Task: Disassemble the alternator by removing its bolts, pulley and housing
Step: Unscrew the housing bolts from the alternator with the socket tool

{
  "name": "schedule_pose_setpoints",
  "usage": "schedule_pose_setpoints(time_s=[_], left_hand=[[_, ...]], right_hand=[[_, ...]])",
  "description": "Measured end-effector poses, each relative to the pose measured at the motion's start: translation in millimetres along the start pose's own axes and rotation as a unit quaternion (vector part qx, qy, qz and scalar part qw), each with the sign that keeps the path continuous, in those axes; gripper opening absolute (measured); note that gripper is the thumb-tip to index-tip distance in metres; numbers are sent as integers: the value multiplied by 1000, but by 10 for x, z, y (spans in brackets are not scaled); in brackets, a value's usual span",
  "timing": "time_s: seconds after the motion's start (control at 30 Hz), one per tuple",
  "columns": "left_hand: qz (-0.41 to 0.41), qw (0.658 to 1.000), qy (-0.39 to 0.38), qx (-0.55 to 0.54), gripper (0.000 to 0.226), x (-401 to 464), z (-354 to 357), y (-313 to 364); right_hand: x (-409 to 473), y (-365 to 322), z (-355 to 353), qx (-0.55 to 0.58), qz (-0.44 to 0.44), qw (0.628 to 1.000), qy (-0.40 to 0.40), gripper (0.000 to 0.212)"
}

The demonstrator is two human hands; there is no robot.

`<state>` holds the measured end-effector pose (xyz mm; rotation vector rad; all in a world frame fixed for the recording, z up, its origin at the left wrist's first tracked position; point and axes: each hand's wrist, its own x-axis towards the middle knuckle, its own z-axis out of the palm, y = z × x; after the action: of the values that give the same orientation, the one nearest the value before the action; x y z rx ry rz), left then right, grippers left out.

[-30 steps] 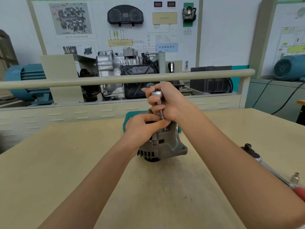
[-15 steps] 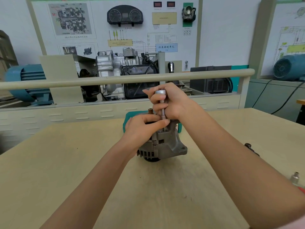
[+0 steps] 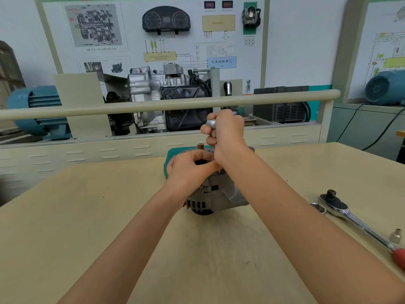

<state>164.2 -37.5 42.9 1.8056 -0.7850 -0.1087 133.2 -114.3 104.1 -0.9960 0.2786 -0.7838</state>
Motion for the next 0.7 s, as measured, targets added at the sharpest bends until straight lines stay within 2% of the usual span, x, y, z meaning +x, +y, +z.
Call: schedule_pose_setpoints(time_s=[0.1,0.17,0.23,0.33,0.43,0.5,0.6,0.63,0.7], left_hand=[[-7,1000,-24,-15,18,-24,-34,16],[-13,999,-32,-20,17,-33,-58,27],[-11,999,-31,-18,11,-37,-63,31],[-4,1000,-14,-13,1,-39,-42,36],[-4,1000,6,1,12,-8,-7,13],[-8,1000,17,7,17,10,12,2],[-7,1000,11,2,9,8,13,-3],[-5,1000,6,-2,5,0,7,2],[-2,1000,-11,-8,13,-13,-13,6]], right_hand=[[81,-91,-61,-15,121,986,-110,31],[105,-112,-98,-6,151,976,-157,28],[75,-117,-107,-19,146,975,-167,25],[16,-58,-36,-38,77,992,-97,27],[-48,66,47,1,-59,997,39,20],[-69,102,68,40,-111,989,84,12],[-28,34,57,40,-54,994,81,18],[-7,-6,45,43,-15,997,68,20],[32,-93,5,45,72,996,11,24]])
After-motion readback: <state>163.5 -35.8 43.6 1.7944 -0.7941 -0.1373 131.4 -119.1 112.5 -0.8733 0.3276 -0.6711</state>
